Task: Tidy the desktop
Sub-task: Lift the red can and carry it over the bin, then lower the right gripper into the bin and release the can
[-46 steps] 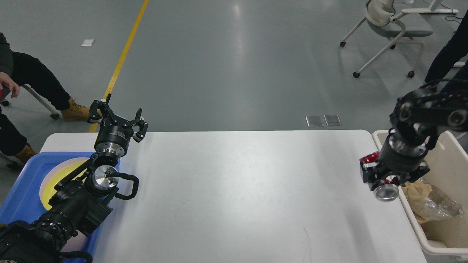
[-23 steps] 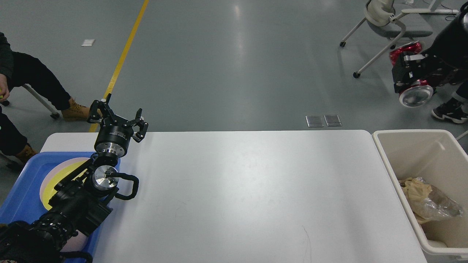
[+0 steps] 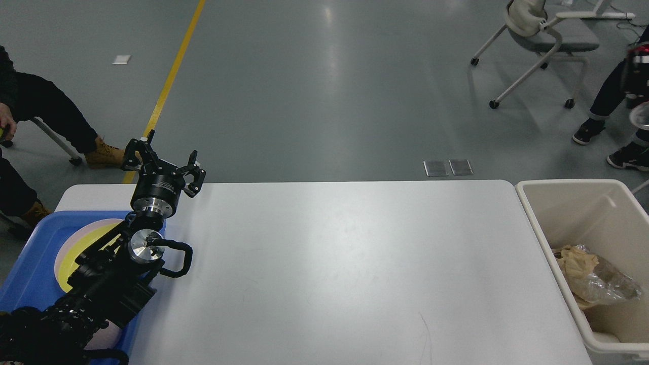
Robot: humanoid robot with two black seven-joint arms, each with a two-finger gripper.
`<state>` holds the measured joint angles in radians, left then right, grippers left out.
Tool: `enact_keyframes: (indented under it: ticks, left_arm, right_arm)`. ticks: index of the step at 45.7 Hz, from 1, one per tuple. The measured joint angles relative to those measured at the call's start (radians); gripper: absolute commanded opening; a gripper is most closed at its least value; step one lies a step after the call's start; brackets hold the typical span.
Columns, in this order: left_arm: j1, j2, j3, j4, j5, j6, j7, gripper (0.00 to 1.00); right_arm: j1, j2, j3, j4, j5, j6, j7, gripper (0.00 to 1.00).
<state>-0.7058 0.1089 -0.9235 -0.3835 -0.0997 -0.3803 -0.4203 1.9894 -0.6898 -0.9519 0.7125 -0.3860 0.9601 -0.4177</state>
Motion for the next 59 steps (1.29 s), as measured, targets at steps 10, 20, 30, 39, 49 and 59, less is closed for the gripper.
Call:
enact_keyframes:
  ticks: [10, 20, 30, 39, 49, 59]
  left_arm:
    - [0.000, 0.000, 0.000, 0.000, 0.000, 0.000, 0.000, 0.96]
    - [0.000, 0.000, 0.000, 0.000, 0.000, 0.000, 0.000, 0.96]
    - [0.000, 0.000, 0.000, 0.000, 0.000, 0.000, 0.000, 0.96]
    - [0.000, 0.000, 0.000, 0.000, 0.000, 0.000, 0.000, 0.96]
    - [0.000, 0.000, 0.000, 0.000, 0.000, 0.000, 0.000, 0.96]
    - [0.000, 0.000, 0.000, 0.000, 0.000, 0.000, 0.000, 0.96]
  right_arm:
    - [-0.399, 0.012, -0.003, -0.208, -0.021, -0.030, 0.001, 0.00]
    - [-0.773, 0.137, -0.004, -0.228, -0.040, -0.407, 0.002, 0.00]
    - [-0.988, 0.240, -0.005, -0.240, -0.107, -0.669, 0.002, 0.00]
    - [-1.100, 0.301, -0.004, -0.332, -0.115, -0.724, 0.002, 0.00]
    - [-1.188, 0.366, -0.003, -0.410, -0.116, -0.758, 0.002, 0.00]
    - [-1.221, 0.388, -0.003, -0.414, -0.114, -0.775, 0.002, 0.00]
